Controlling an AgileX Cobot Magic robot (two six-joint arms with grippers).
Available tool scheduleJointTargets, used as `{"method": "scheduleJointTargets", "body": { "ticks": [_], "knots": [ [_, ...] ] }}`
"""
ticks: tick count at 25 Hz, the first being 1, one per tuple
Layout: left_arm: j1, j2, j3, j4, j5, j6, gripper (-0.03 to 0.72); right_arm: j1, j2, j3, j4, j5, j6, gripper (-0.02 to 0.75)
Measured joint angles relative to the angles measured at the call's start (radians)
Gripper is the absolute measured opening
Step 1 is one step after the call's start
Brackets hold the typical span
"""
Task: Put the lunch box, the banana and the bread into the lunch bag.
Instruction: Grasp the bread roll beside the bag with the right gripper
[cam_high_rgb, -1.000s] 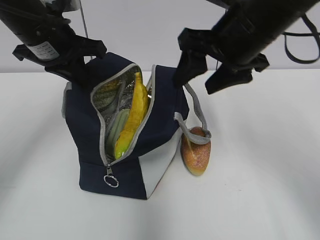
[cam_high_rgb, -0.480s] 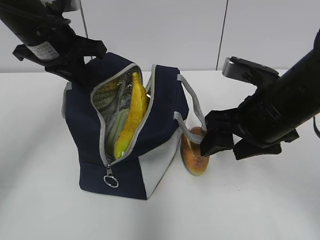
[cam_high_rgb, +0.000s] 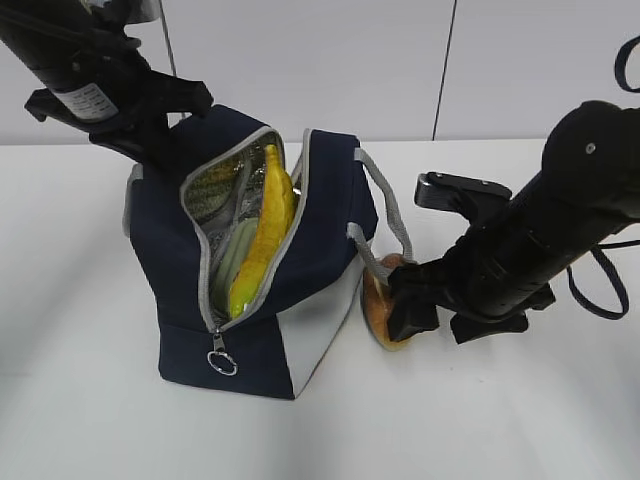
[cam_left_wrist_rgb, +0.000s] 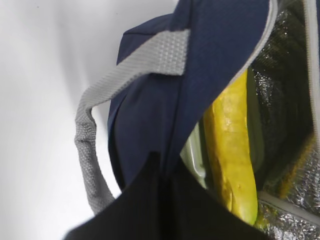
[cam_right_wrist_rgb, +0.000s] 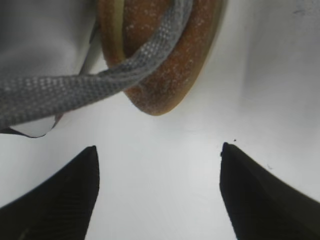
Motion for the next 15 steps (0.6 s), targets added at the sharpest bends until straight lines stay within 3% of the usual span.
{"method": "scheduleJointTargets", "body": {
  "ticks": [5, 15],
  "knots": [
    [0.0, 0.0, 0.0, 0.0, 0.001, 0.0, -0.003, 0.0, 0.019, -0.024, 0.001, -0.044, -0.064, 0.633],
    [0.0, 0.0, 0.0, 0.0, 0.001, 0.0, -0.003, 0.0, 0.125, -0.12, 0.003, -0.076, -0.071, 0.639]
  ]
}}
